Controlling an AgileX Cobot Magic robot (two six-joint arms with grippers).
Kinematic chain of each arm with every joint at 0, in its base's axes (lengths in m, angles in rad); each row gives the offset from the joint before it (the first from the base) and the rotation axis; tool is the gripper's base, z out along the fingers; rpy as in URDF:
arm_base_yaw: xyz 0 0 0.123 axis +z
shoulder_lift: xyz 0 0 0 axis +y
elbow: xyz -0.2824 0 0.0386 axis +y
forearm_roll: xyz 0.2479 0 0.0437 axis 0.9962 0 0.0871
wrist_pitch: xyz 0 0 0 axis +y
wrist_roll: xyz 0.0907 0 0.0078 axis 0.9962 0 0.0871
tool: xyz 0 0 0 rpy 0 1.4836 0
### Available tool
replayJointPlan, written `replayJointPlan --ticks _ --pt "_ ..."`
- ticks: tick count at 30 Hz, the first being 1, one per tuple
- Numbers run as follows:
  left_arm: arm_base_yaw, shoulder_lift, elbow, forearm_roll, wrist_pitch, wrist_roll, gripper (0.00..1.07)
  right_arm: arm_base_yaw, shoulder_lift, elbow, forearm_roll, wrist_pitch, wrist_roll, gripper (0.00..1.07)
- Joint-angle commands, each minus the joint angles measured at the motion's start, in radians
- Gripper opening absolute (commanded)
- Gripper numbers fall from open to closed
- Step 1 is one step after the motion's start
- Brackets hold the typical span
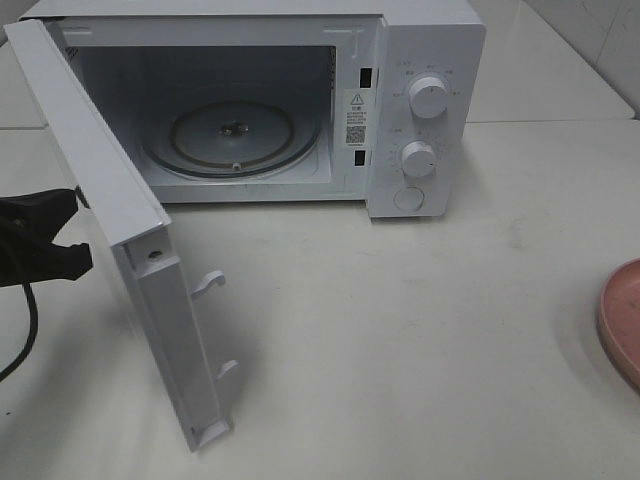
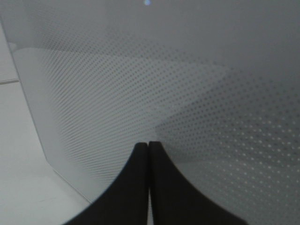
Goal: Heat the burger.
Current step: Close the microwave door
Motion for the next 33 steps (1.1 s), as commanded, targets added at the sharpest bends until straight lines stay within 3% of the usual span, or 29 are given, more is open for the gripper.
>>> replayJointPlan --ticks 1,6,9,11,19,33 --pt "-0.103 0.015 -0.021 -0.092 -0.034 0.057 0.0 -0.008 -0.026 0.002 0.001 -0.007 -0.005 0.76" --pt "-0.222 0.018 -0.052 -0.233 -0.033 0.107 0.0 -0.008 -0.026 0.002 0.001 -0.007 -0.005 0.76" --pt "-0.252 0.018 -0.065 -0.27 -0.03 0.124 0.0 -0.008 -0.026 0.002 0.001 -0.007 -0.005 0.76" --pt "-0.336 0.018 -0.122 -0.398 0.018 0.191 0.0 -0.008 -0.026 0.002 0.001 -0.007 -0.005 0.76" --pt "-0.426 0.026 -0.271 -0.581 0.16 0.31 0.0 -0.008 -0.026 0.002 0.001 -0.007 -0.005 0.75" --pt "-0.441 0.187 -0.546 -0.62 0.334 0.33 0.0 -0.008 -0.026 0.002 0.001 -0.007 -0.005 0.75"
